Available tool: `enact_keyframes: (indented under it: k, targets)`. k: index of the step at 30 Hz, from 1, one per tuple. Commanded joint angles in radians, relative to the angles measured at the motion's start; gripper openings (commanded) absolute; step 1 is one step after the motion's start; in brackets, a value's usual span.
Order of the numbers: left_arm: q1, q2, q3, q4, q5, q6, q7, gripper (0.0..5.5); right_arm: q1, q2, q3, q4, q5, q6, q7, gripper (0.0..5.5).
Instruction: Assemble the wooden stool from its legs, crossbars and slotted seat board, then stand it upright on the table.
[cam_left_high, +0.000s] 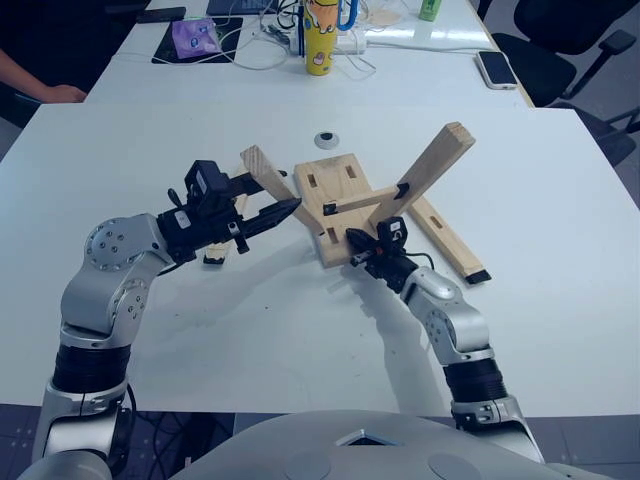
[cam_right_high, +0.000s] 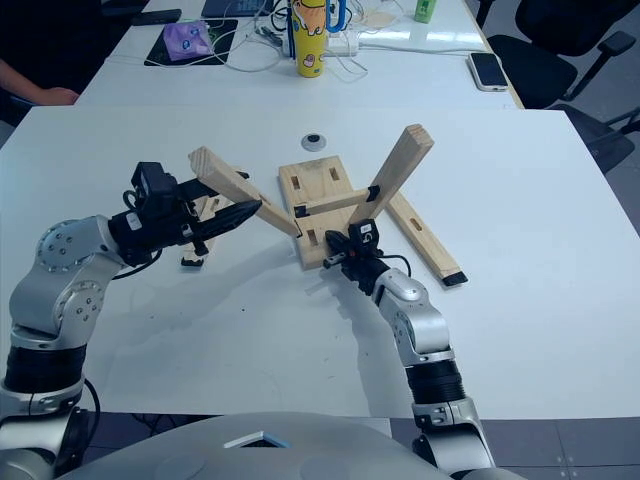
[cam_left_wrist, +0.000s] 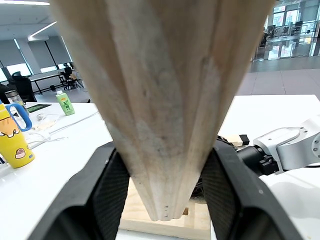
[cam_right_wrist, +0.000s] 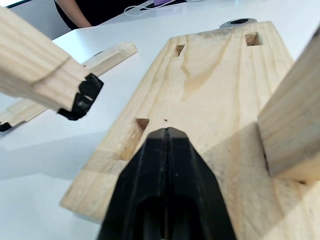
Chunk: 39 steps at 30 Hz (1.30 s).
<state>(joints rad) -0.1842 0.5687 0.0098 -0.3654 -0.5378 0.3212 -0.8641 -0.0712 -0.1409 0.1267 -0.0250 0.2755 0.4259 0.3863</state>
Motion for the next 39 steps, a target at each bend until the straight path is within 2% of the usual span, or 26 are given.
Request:
enact_keyframes:
  k: [1,8,19,29,39]
  targets:
    - [-0.005,-0.013,-0.012,0.004,-0.001,-0.006,-0.009,2.04,0.025,-0.027,0.021,0.057,-0.063,0.051,-0.032,0.0]
    - [0.015,-0.043,-0.04,0.105,0.027,-0.056,-0.047,2.04,0.017,-0.024,0.046,0.073,-0.074,0.067,-0.01,0.0]
    - [-0.031,-0.021,-0.075,0.215,0.06,-0.076,-0.133,2.04,0.019,-0.034,0.073,0.084,-0.074,0.09,-0.002,0.0]
    - [-0.161,-0.004,-0.136,0.343,0.105,-0.076,-0.221,2.04,0.028,-0.026,0.094,0.089,-0.073,0.097,-0.003,0.0]
    - [-0.218,0.046,-0.114,0.322,0.074,0.021,-0.256,2.03,0.039,-0.016,0.104,0.071,-0.079,0.064,0.008,0.0]
